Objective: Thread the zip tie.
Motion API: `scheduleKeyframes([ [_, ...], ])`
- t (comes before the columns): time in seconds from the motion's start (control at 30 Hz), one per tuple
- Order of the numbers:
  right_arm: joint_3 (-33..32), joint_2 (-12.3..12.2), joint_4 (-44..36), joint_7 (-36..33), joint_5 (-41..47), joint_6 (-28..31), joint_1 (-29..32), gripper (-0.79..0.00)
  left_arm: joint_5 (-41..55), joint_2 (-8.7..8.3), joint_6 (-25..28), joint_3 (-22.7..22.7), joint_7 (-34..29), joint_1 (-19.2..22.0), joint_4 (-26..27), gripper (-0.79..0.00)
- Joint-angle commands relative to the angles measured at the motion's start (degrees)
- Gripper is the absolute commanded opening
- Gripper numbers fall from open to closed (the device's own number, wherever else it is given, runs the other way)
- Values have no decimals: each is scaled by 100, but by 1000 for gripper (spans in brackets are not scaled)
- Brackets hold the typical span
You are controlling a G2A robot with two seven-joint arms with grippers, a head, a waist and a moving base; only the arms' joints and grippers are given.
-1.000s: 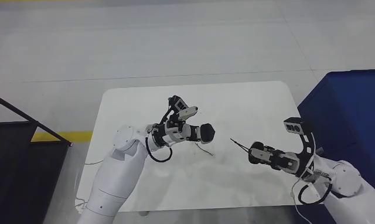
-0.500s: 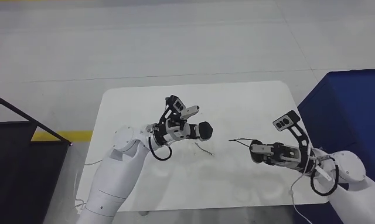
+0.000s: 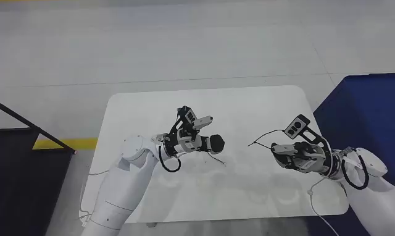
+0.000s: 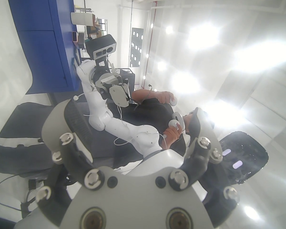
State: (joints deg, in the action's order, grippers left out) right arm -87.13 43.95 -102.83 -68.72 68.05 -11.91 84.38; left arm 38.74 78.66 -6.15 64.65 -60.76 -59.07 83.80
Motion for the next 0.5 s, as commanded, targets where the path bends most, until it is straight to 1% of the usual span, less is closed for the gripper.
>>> scheduleKeyframes([
  [0.0, 73, 25, -10, 116, -49, 74, -51, -785, 182, 12, -395, -117, 210, -104, 229, 0],
  [0.07, 158, 55, -16, 119, 3, 138, -102, -785, 456, 27, -679, -208, 257, -171, 379, 0],
  [0.2, 339, 107, 15, 219, -58, 207, -189, -785, 971, 57, -893, -282, 345, -219, 477, 0],
  [0.23, 390, 121, 33, 238, -67, 216, -204, -785, 1075, 64, -893, -285, 384, -219, 493, -31],
  [0.3, 478, 145, 62, 251, -92, 214, -244, -785, 1149, 73, -864, -310, 477, -219, 515, -163],
  [0.37, 541, 165, 77, 249, -139, 238, -272, -785, 1195, 80, -811, -334, 567, -236, 517, -394],
  [0.4, 563, 175, 87, 241, -152, 248, -281, -785, 1283, 85, -825, -346, 579, -249, 506, -413],
  [0.47, 590, 191, 122, 269, -216, 274, -306, -785, 1253, 85, -852, -382, 633, -240, 491, -474],
])
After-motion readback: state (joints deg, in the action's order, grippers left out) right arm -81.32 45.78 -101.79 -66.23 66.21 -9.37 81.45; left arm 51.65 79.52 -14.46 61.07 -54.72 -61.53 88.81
